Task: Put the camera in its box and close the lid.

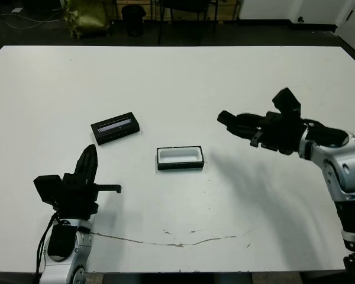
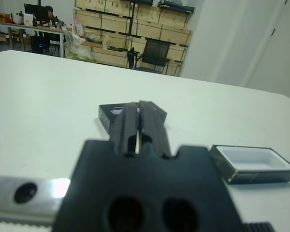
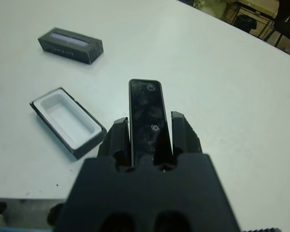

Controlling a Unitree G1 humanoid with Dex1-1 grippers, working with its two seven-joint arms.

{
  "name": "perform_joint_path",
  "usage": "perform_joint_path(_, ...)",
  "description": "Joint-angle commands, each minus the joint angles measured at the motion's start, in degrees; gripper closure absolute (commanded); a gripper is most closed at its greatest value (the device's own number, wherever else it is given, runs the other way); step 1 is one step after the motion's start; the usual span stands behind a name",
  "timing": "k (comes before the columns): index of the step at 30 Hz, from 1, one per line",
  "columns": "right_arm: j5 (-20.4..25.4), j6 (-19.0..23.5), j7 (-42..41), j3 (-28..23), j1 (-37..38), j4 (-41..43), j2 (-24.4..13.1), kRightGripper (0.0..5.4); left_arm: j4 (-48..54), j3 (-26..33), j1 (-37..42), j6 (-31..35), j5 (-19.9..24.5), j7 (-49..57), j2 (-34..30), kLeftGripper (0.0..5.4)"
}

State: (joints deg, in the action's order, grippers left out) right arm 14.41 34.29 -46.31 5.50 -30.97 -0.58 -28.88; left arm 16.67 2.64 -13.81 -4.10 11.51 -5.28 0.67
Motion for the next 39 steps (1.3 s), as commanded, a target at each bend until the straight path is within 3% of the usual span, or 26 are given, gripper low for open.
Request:
perform_joint_path(1,0.65,0.9,-1.71,1.15,-2.3,-1.46,0.24,4.63,0.1,0.05,-0.67,1.42,0.51,0.09,0.07,5.4)
perform_joint_path(4,-1.3,-0.53,-3.47,4.17,-4.59,-2.65,-0.37,4.63,-0.55,0.1,-0.38,0.58,0.56,-0.33,0.01,5.4)
perform_joint_path(6,-3.32,-5.19,-5.29,6.38,-6.08,-4.47,-0.34,4.63,-0.95,0.15,-0.14,0.17,0.8,-0.63,0.02,5.4)
perform_joint_path(9,-4.32,-8.92,-7.68,8.38,-8.46,-8.11,1.52,4.64,-0.42,0.08,-0.2,0.8,0.58,-0.38,0.01,5.4)
perform_joint_path(25,-11.55,-8.4,-16.64,20.72,-17.95,-14.82,7.7,4.66,-0.46,0.19,-0.49,1.42,0.85,-0.22,0.41,5.4)
perform_joint_path(39,-14.65,-15.07,-26.5,23.82,-22.35,-24.87,9.89,4.66,-0.36,0.04,-0.78,1.18,0.86,-0.43,0.39,5.4)
